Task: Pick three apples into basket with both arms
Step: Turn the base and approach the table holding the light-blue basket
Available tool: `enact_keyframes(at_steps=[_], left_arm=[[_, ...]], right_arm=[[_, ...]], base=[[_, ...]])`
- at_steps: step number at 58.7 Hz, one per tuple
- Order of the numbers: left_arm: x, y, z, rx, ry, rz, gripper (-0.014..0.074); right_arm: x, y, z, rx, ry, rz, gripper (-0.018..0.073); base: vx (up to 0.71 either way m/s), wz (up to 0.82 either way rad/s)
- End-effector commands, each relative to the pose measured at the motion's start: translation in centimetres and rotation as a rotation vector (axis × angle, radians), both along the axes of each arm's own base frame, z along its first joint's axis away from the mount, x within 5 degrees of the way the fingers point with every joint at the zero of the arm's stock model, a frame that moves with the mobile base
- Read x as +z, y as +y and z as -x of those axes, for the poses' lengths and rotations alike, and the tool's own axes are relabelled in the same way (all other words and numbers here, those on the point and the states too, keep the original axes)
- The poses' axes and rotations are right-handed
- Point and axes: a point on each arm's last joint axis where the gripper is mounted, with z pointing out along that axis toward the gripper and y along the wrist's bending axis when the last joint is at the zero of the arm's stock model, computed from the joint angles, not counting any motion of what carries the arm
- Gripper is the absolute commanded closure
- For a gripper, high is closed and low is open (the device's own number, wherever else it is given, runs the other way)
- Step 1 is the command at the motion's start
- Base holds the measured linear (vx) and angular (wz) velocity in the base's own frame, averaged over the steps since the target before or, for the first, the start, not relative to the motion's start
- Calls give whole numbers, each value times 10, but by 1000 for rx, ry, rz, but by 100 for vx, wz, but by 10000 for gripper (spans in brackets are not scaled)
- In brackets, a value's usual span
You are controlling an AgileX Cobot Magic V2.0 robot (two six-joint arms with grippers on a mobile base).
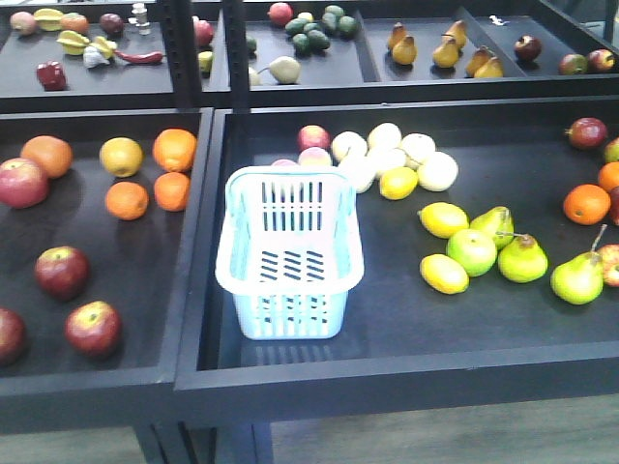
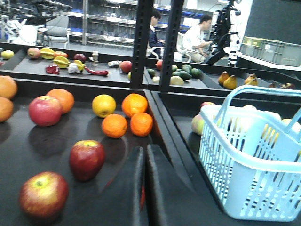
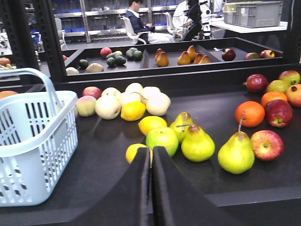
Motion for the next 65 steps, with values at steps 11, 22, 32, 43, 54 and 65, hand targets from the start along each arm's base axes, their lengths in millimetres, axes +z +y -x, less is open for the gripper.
enact_keyframes(at_steps=[11,22,32,43,54,65], left_arm=[[16,0,2,5,-113,7,602],[16,0,2,5,-113,7,602],[16,0,2,5,-113,7,602],[16,0,2,5,-113,7,602],[16,0,2,5,-113,7,602],[16,0,2,5,-113,7,602]], right_arm=[[2,1,-2,10,-42,9,564],[2,1,-2,10,-42,9,564],[2,1,-2,10,-42,9,564],[2,1,-2,10,-42,9,564],[2,1,-2,10,-42,9,564],[2,1,-2,10,-42,9,564]], base=[[8,-13],[9,-6],[11,-2],[11,3],[11,8],[10,11]])
